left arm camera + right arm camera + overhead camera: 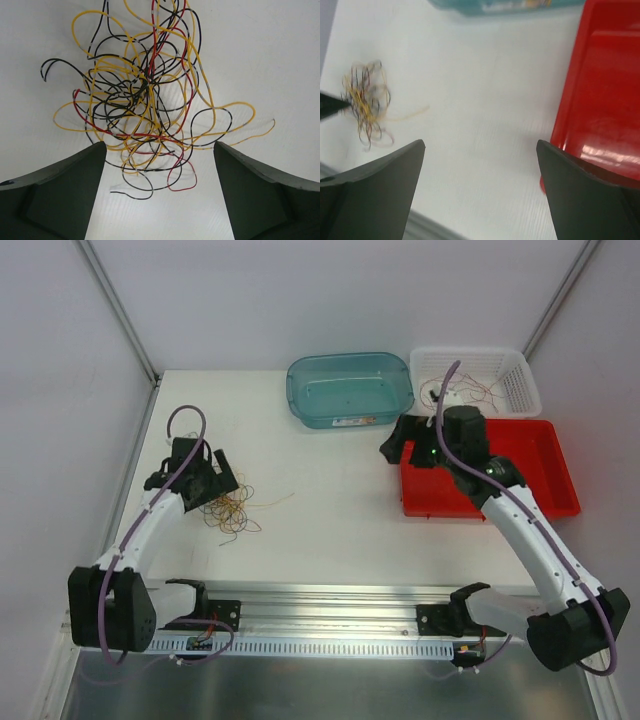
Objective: Untangle the cables
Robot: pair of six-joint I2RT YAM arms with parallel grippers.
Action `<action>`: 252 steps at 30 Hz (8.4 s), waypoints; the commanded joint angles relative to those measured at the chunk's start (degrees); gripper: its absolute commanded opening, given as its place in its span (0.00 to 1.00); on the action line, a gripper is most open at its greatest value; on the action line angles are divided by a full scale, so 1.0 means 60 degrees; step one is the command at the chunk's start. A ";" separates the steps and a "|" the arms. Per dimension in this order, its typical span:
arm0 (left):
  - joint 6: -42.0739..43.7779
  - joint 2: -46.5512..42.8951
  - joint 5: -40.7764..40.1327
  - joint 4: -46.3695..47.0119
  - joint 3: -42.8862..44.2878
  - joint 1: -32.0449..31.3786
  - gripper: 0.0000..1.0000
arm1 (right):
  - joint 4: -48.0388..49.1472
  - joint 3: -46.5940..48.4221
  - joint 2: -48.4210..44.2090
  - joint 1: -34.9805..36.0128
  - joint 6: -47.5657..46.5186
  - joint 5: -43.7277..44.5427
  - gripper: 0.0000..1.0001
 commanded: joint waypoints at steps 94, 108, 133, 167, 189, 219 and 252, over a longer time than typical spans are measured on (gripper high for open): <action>-0.2677 0.4291 -0.0663 -0.0318 0.2058 -0.3392 0.52 | 0.1474 -0.1221 0.4266 0.6187 -0.1742 -0.2738 0.01; -0.2515 0.5302 -0.0971 -0.0347 0.2410 -0.2453 0.52 | -0.4209 0.1368 -0.1550 0.5837 -0.3441 -0.0922 0.01; -0.1651 0.6342 -0.1718 -0.1357 0.4137 0.1222 0.52 | -0.5910 0.5179 -0.3998 0.5704 -0.3735 0.0748 0.01; -0.0156 -0.0176 0.0963 -0.1622 0.0360 -0.0269 0.91 | -0.3216 -0.1150 0.0367 0.5045 -0.0467 0.0441 0.56; -0.1416 0.2210 0.0552 -0.0802 0.1121 -0.0518 0.52 | 0.1148 0.0829 0.6108 0.5763 -0.1114 -0.2242 0.67; -0.2119 0.3486 -0.0488 -0.0655 0.2234 0.0419 0.06 | -0.2642 -0.1297 -0.1123 0.4914 -0.2518 -0.0600 0.01; -0.1563 0.6123 -0.0928 -0.0919 0.3582 0.1811 0.00 | -0.5076 0.1959 -0.4072 0.4562 -0.3193 0.0587 0.01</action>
